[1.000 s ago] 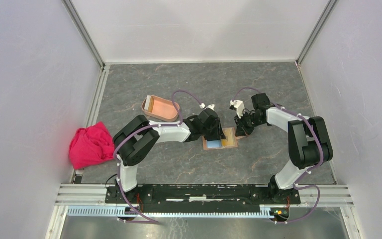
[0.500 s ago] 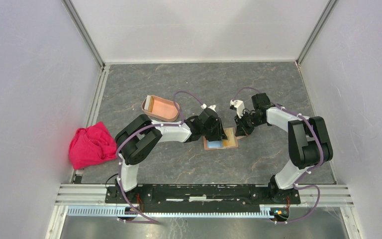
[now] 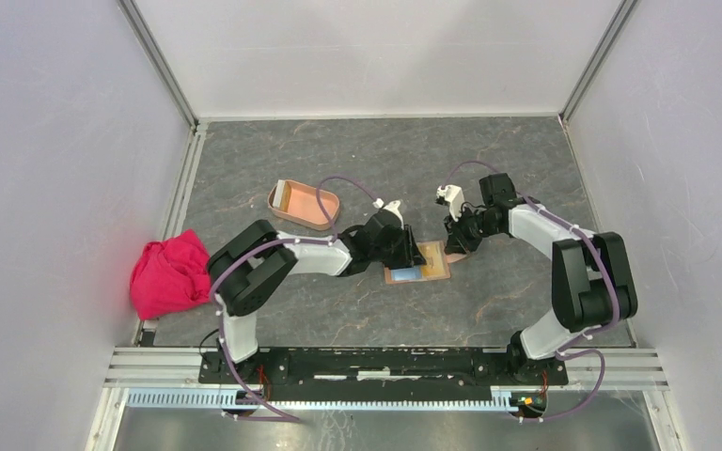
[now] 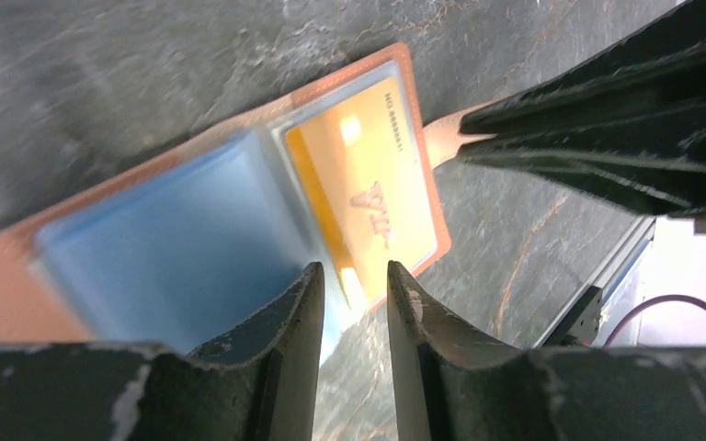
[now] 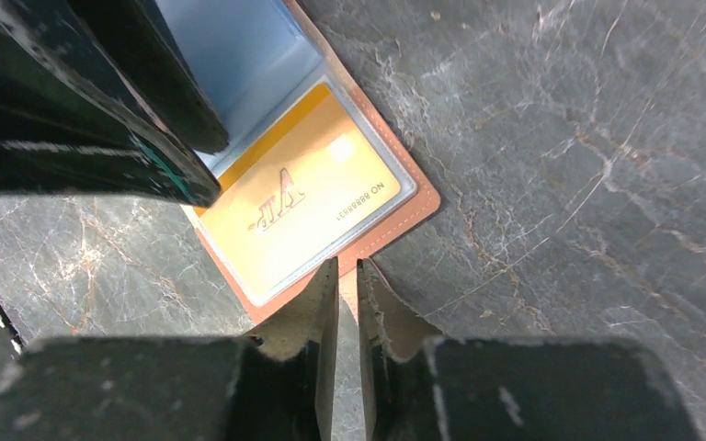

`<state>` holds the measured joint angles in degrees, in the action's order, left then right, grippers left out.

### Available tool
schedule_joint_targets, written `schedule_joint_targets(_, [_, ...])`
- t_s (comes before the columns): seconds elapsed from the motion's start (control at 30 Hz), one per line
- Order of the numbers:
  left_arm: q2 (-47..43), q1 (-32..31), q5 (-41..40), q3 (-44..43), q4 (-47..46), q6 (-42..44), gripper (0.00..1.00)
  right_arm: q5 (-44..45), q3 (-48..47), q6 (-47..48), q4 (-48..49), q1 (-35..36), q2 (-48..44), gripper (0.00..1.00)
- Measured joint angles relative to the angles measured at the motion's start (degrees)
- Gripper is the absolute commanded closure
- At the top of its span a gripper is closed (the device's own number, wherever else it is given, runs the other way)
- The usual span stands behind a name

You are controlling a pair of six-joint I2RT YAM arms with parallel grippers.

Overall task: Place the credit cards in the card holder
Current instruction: Insert the credit card into the card holder, then turn over the card slot in the card holder.

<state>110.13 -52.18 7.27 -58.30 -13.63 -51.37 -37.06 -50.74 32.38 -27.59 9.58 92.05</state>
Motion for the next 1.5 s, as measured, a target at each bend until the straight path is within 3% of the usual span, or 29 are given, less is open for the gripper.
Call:
schedule_joint_targets(0.2, [-11.6, 0.8, -3.8, 6.7, -0.3, 5.1, 0.6, -1.5, 0.7, 2.6, -0.3, -0.3, -6.1, 0.71])
schedule_joint_targets(0.27, [-16.3, 1.3, -5.7, 7.8, -0.3, 8.5, 0.53, -2.0, 0.8, 3.9, -0.6, -0.3, -7.9, 0.7])
schedule_joint_targets(0.37, [-23.9, 1.8, -9.7, 8.7, -0.3, 15.6, 0.19, -4.0, 1.0, 6.3, -1.2, -0.7, -11.5, 0.64])
schedule_joint_targets(0.4, [-26.4, 2.0, -12.0, 8.9, -0.3, 18.2, 0.07, -5.3, 1.1, 7.2, -1.5, -1.0, -13.0, 0.6])
schedule_joint_targets(0.43, [-28.4, 2.1, -13.7, 8.9, -0.3, 20.0, 0.01, -6.6, 1.2, 8.1, -1.9, -1.2, -14.7, 0.51])
schedule_joint_targets(0.5, [-32.3, 2.9, -17.4, 9.1, -0.4, 23.9, 0.0, -9.4, 1.5, 9.2, -1.8, -1.5, -18.1, 0.32])
schedule_joint_targets(0.53, [-33.9, 3.6, -18.5, 9.3, -0.5, 25.4, 0.0, -11.0, 1.9, 9.4, -1.1, -1.6, -20.0, 0.29])
schedule_joint_targets(0.67, [-35.8, 9.5, -15.0, 10.5, -0.6, 27.3, 0.0, -15.1, 3.4, 8.0, 1.6, -1.6, -22.9, 0.38])
schedule_joint_targets(0.8, [-33.7, 13.7, -6.5, 15.5, -4.6, 25.0, 0.01, -17.3, 3.8, 4.9, 2.0, -3.2, -16.4, 0.4])
schedule_joint_targets(0.93, [-32.6, 13.4, -3.8, 20.9, -4.5, 23.1, 0.0, -17.2, 5.7, 0.6, 2.8, -4.9, -10.9, 0.39])
schedule_joint_targets(1.13, [-32.5, 15.2, -3.0, 21.2, -5.3, 21.9, 0.04, -15.5, 5.8, -6.5, 5.5, -4.9, -4.3, 0.38])
schedule_joint_targets(1.5, [-25.6, 12.1, 1.4, 26.5, -17.5, 12.5, 0.05, -12.2, 5.8, -14.0, 8.2, -4.9, 0.3, 0.38])
